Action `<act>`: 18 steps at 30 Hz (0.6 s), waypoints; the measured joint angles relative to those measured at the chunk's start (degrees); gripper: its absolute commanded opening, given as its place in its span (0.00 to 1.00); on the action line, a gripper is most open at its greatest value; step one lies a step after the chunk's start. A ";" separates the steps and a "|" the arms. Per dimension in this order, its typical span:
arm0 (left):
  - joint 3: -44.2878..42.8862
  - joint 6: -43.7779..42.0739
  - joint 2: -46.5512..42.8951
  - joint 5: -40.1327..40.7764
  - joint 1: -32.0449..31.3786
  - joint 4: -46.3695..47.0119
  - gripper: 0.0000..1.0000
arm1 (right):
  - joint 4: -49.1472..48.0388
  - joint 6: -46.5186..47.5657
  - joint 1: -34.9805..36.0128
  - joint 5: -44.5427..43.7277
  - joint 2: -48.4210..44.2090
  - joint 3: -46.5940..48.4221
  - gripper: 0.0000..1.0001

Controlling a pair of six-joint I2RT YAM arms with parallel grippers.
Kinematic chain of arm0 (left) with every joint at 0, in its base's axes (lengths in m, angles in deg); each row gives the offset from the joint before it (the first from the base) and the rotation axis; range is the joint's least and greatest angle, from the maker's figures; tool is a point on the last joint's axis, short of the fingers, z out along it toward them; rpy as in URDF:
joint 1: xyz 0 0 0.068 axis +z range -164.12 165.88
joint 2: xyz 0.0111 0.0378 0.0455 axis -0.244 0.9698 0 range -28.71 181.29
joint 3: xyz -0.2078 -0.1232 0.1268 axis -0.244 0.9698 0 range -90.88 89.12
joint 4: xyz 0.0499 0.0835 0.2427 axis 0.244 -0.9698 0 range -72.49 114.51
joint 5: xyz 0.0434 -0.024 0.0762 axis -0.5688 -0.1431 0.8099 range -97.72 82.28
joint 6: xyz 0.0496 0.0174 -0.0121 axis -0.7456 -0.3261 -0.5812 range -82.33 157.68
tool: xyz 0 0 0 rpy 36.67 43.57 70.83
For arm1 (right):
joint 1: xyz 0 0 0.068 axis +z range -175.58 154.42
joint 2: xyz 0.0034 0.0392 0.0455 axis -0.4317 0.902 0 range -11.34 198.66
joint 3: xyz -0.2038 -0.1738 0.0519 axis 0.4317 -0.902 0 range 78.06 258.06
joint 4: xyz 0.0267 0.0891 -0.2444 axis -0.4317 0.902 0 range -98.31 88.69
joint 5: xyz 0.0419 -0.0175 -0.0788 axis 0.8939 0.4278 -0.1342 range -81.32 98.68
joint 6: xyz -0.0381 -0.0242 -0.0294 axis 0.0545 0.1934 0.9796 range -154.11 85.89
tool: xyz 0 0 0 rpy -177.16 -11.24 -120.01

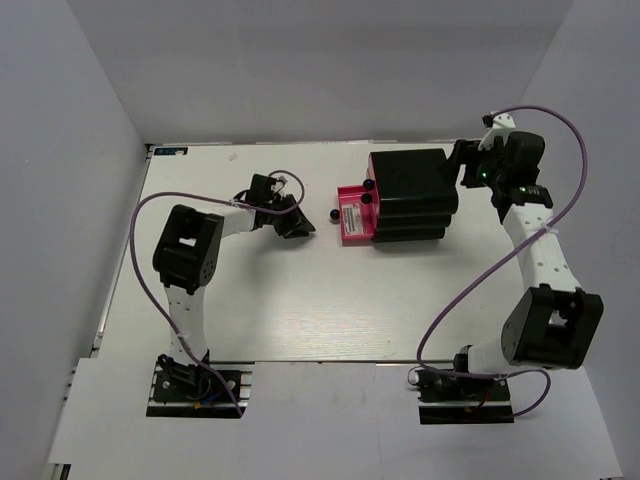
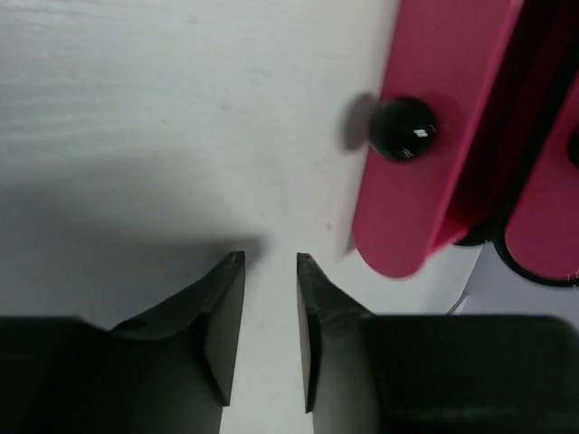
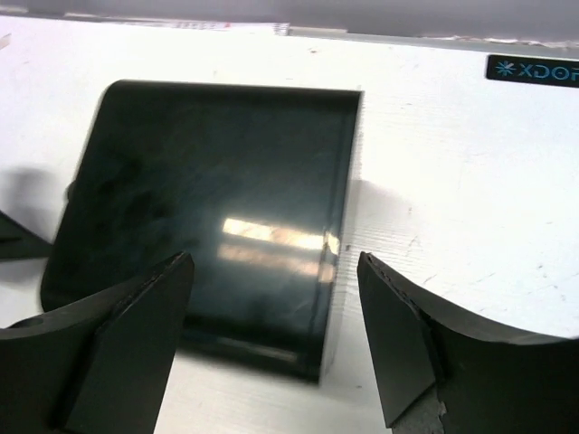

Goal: Organize the makeup

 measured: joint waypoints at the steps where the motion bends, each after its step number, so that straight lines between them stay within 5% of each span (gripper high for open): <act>1: -0.81 0.22 1.55 0.00 0.00 -0.04 0.50 | 0.00 -0.07 -0.33 -0.26 1.53 1.29 0.79; 7: -6.78 1.16 4.85 -1.55 0.17 0.59 0.70 | 1.33 -0.50 -2.12 -0.39 8.66 5.84 0.78; 12: -9.44 1.79 7.06 -2.03 -0.07 0.81 0.72 | 2.93 -0.76 -3.41 1.49 13.18 7.98 0.73; 18: -13.62 2.25 10.16 -1.92 -1.01 0.37 0.48 | 3.43 -0.94 -4.17 3.74 14.56 8.09 0.65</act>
